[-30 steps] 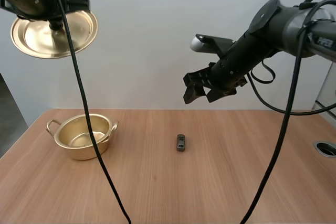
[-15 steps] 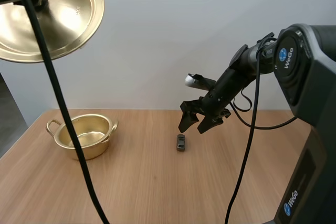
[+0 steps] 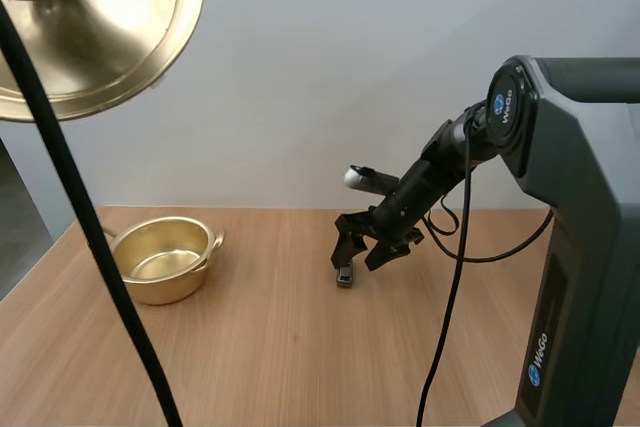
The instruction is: Open the pot, put the car inside, and close it
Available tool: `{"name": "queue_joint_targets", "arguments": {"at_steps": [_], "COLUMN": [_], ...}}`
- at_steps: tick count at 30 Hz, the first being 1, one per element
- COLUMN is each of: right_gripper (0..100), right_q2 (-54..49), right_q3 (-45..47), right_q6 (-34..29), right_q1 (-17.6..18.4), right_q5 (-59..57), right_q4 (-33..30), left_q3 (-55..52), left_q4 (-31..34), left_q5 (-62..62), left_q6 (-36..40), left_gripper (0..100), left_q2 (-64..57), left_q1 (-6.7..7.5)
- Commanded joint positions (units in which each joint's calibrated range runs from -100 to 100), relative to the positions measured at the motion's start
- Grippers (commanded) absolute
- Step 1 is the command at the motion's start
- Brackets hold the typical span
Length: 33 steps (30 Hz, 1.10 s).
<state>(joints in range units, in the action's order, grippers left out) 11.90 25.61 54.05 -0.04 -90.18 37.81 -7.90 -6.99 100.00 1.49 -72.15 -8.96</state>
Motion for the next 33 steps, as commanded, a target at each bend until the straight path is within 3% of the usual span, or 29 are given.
{"name": "queue_joint_targets", "arguments": {"at_steps": [1,8,18,31,33], "right_gripper": [100,100,100,100,78], "right_q2": [1.55,2.1,3.0,7.13,7.13], "right_q3": [-0.01,-0.01,-0.01,-0.01,-0.01], "right_q6": [-0.12,-0.31,-3.66,-4.27,-4.27], "right_q1": [0.58,2.82,3.02,3.02,3.02], "right_q5": [0.27,5.27,14.61,15.22,15.22], "right_q4": [0.07,0.07,-3.12,-3.27,-2.53], "left_q3": [0.04,0.04,0.04,0.04,0.04], "left_q4": [0.01,0.01,-0.36,-2.1,-2.13], "left_q5": [0.0,0.0,0.0,0.0,0.0], "left_q6": [-0.05,-0.88,-1.36,-3.22,-3.33], "left_gripper": [0,0,0,0,0], "left_q2": [0.03,0.04,-1.29,-2.08,-2.08], "left_q1": [-0.01,-0.01,-0.01,-0.01,-0.01]}}
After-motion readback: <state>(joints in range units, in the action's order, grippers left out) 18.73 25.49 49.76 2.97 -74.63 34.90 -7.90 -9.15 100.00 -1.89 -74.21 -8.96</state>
